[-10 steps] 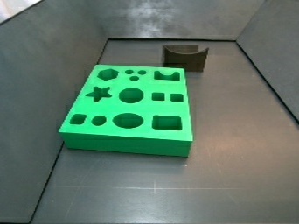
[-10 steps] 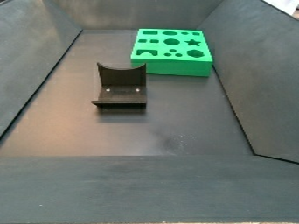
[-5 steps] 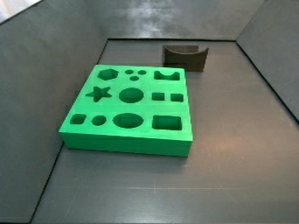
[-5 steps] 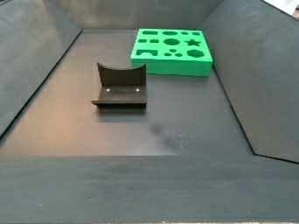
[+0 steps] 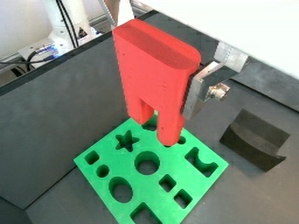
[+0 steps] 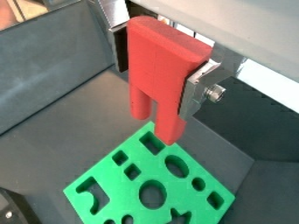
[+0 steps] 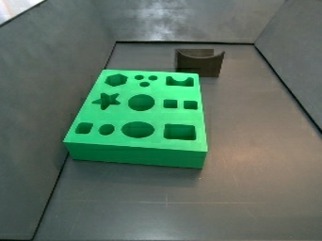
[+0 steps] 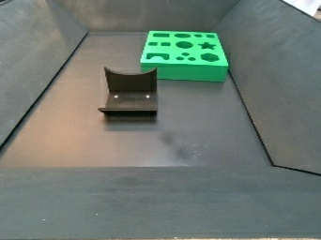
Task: Pick up the square-circle object. Move up. Rotate the square-circle object. Place the square-circle object on the fixture. Regrasp the square-circle object. Move to above the board. Insert the square-circle object.
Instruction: Insert the square-circle object.
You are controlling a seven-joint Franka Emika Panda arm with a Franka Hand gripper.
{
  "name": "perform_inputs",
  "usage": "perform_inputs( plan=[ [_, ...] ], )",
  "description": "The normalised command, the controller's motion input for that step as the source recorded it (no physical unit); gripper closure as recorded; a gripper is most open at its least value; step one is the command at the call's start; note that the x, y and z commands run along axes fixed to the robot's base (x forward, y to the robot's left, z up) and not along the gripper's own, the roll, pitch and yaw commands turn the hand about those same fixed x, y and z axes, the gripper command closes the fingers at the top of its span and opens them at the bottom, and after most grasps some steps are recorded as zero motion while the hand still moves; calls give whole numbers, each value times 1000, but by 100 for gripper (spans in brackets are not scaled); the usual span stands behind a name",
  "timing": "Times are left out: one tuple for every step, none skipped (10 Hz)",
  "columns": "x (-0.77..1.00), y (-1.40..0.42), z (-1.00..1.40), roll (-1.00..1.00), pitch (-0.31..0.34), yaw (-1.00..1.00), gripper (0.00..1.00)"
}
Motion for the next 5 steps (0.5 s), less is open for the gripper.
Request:
perform_inputs(
  plan=[
    [-183, 320, -1000, 0, 0, 37, 100],
    [-186, 323, -1000, 0, 0, 31, 100],
    [-183, 323, -1000, 0, 0, 31, 100],
    [-163, 294, -1000, 0, 0, 51, 100],
    [-131, 74, -1000, 0, 0, 97, 100]
  ],
)
